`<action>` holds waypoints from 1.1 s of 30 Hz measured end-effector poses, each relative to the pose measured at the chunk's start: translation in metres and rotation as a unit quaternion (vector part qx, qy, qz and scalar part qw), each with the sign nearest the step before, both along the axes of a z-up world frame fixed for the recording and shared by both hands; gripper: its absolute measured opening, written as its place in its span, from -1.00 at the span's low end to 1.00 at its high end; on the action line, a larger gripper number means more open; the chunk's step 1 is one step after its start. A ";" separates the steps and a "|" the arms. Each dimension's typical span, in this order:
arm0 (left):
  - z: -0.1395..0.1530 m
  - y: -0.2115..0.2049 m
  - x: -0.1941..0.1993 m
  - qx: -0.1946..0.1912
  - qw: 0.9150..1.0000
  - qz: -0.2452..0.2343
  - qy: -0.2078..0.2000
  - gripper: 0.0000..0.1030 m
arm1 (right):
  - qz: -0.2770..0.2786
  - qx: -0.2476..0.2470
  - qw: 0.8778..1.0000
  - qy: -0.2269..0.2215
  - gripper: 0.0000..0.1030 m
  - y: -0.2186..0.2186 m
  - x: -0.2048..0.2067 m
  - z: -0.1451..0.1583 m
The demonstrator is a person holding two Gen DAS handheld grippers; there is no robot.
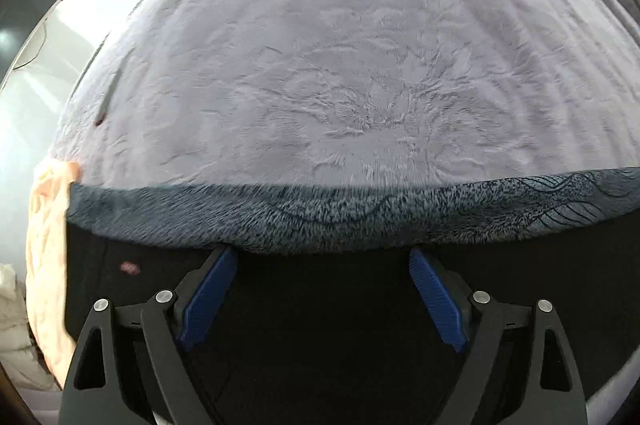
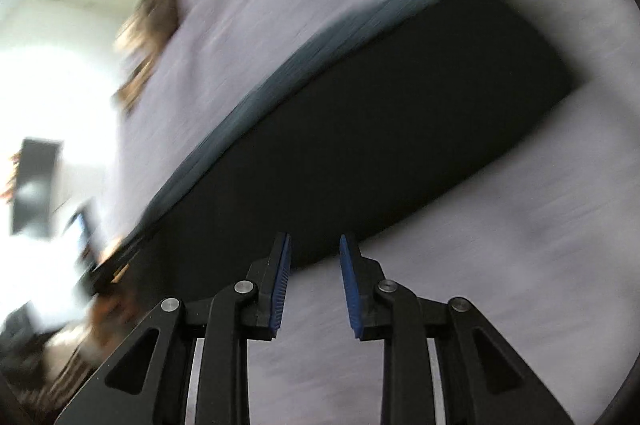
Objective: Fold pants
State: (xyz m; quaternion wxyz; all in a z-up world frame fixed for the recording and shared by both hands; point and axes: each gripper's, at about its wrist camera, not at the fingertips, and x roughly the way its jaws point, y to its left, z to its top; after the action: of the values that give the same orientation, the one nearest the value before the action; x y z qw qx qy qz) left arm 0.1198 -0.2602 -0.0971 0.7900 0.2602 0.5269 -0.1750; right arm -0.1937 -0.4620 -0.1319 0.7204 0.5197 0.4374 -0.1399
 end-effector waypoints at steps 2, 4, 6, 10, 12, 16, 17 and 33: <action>-0.009 -0.003 0.011 -0.006 1.000 0.006 -0.005 0.89 | 0.040 0.059 0.997 -0.027 -0.46 0.030 0.026 -0.017; -0.012 -0.004 0.018 -0.013 1.000 0.002 0.000 0.90 | 0.069 0.113 0.990 -0.050 -0.46 0.059 0.050 -0.033; -0.014 -0.004 0.027 -0.019 1.000 -0.010 0.005 0.92 | 0.078 0.145 0.984 -0.063 -0.46 0.085 0.065 -0.047; -0.017 -0.002 0.038 -0.028 0.999 -0.032 0.010 0.99 | 0.065 0.220 0.969 -0.092 -0.46 0.115 0.077 -0.073; -0.020 0.000 0.043 -0.033 0.999 -0.038 0.011 1.00 | 0.070 0.230 0.966 -0.094 -0.46 0.129 0.071 -0.075; -0.022 0.004 0.057 -0.040 0.998 -0.040 0.013 1.00 | 0.059 0.232 0.965 -0.104 -0.42 0.139 0.074 -0.077; -0.022 0.005 0.060 -0.042 0.998 -0.041 0.015 1.00 | 0.052 0.236 0.964 -0.109 -0.42 0.138 0.072 -0.074; -0.019 0.005 0.038 -0.045 0.998 -0.045 0.011 1.00 | 0.012 0.168 0.985 -0.046 -0.85 0.114 0.047 -0.058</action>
State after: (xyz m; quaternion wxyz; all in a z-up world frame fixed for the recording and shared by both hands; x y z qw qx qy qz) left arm 0.1578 -0.2548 -0.1159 0.7864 0.2463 0.5147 -0.2364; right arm -0.1467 -0.3475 -0.1902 0.6440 0.6339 0.4271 -0.0322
